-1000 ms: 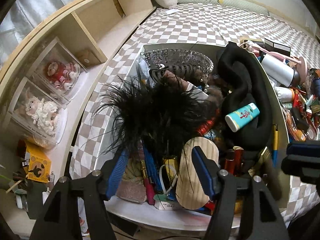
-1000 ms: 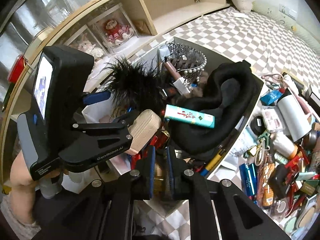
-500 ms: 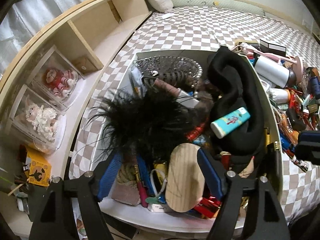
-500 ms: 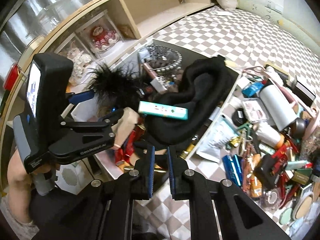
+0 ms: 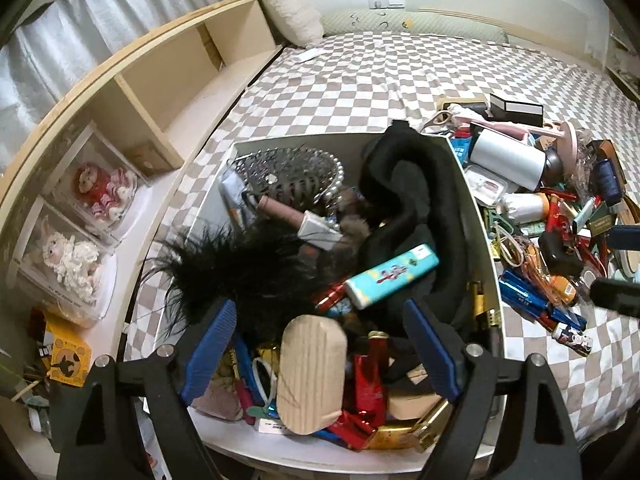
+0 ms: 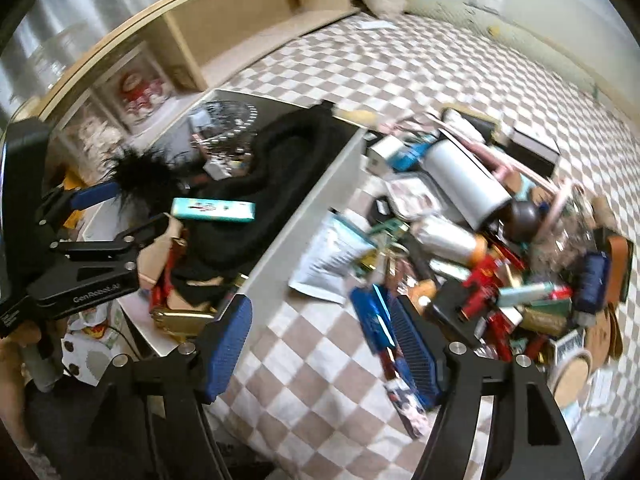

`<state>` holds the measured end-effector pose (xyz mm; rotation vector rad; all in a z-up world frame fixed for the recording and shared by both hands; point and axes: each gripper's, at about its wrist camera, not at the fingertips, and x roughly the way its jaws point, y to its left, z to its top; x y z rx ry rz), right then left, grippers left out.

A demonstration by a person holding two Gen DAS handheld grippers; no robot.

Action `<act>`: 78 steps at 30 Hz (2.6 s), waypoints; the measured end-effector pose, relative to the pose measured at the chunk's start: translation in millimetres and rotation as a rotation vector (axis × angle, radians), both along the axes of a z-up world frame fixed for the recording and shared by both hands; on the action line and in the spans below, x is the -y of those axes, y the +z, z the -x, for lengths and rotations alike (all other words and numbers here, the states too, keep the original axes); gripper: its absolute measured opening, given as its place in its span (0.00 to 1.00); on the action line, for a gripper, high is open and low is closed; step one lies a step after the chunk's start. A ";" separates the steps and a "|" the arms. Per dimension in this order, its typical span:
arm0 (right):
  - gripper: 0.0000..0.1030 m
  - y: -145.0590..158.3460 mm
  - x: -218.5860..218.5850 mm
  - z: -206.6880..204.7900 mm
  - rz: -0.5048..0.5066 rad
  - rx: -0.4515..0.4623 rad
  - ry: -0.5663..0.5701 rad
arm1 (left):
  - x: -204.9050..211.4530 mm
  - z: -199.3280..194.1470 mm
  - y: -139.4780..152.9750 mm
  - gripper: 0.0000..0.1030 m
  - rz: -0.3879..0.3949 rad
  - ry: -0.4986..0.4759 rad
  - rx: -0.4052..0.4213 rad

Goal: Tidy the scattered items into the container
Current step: 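Move both grippers back over the pile of items, then grasp the mint-green compact with the right gripper while the left gripper grasps the printed lighter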

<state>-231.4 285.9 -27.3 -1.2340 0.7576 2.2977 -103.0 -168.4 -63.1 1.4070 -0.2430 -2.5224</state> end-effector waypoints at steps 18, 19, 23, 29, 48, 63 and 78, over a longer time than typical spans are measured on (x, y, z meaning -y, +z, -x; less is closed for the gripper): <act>1.00 -25.8 -42.5 -119.2 0.012 -0.024 -0.256 | -49.0 19.7 8.9 1.00 -0.118 -0.070 -0.006; 1.00 -26.8 -43.2 -122.8 0.013 -0.027 -0.260 | -53.9 21.6 9.2 1.00 -0.123 -0.075 -0.004; 1.00 -33.4 -46.0 -138.1 0.019 -0.032 -0.271 | -74.8 26.9 9.1 1.00 -0.114 -0.108 0.005; 1.00 -44.6 -45.2 -153.0 -0.006 -0.003 -0.255 | -112.8 35.7 6.6 1.00 -0.058 -0.181 0.020; 1.00 -84.2 -68.9 -188.2 0.157 0.128 -0.449 | -178.6 50.2 -11.0 1.00 -0.105 -0.311 0.118; 1.00 -113.0 -73.0 -204.5 0.253 0.160 -0.436 | -200.6 50.8 -43.3 1.00 -0.158 -0.332 0.232; 1.00 -136.2 -82.9 -213.9 0.304 0.180 -0.437 | -230.6 63.6 -89.4 1.00 -0.118 -0.374 0.371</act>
